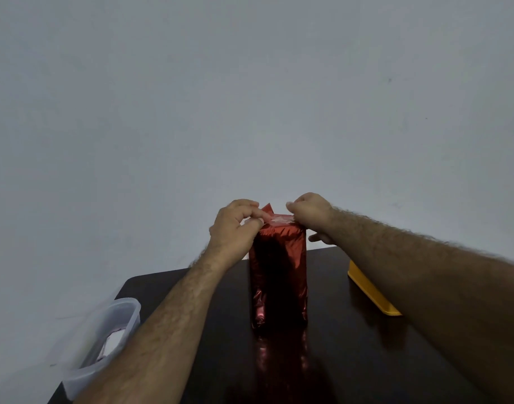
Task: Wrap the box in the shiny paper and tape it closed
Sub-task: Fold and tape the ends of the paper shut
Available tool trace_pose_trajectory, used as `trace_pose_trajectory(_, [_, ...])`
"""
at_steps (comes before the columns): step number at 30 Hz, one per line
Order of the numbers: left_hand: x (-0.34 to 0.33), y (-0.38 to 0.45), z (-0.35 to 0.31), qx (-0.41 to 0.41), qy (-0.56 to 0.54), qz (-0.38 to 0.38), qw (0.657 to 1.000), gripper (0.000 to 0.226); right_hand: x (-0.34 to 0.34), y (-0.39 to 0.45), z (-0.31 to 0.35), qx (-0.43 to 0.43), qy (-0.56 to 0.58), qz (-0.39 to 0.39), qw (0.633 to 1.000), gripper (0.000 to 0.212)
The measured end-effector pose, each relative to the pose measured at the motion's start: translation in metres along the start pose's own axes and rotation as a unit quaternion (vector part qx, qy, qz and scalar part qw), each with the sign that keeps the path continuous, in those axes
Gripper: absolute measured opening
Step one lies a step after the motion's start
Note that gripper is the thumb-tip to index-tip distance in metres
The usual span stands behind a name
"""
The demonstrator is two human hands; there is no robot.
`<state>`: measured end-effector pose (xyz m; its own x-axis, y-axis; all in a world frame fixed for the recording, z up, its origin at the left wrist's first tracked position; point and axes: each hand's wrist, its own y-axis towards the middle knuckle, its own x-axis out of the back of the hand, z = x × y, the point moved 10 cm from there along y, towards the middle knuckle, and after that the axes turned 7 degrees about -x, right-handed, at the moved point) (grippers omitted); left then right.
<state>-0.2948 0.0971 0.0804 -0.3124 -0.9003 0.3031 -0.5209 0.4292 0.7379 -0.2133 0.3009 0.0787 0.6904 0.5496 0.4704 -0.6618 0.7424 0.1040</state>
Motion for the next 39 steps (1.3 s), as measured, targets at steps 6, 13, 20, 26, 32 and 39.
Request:
trace_pose_trajectory(6, [-0.001,-0.003,-0.005,0.005,0.038,-0.004,0.999,0.033,-0.012,-0.01,-0.004,-0.003,0.0,0.04,0.999,0.071])
trace_pose_trajectory(13, [-0.006,-0.002,-0.006,-0.064,0.19,0.057,0.978,0.045,-0.01,-0.001,-0.007,0.01,0.007,0.015,1.0,0.05])
trace_pose_trajectory(20, [-0.008,0.002,-0.011,-0.065,0.219,0.073,0.971,0.036,0.01,-0.052,0.029,0.172,-0.088,-0.146,0.97,0.059])
trace_pose_trajectory(26, [0.001,0.006,-0.004,0.041,0.126,0.043,0.99,0.033,-0.022,-0.057,0.02,0.222,-0.169,-0.024,0.96,0.077])
trace_pose_trajectory(32, [0.003,0.007,0.001,0.009,0.166,0.077,0.983,0.038,-0.026,-0.047,0.012,0.195,-0.145,0.018,0.97,0.077])
trace_pose_trajectory(39, [-0.009,0.007,0.001,-0.008,0.067,0.12,0.99,0.04,-0.033,-0.044,0.015,0.199,-0.083,0.148,0.965,0.049])
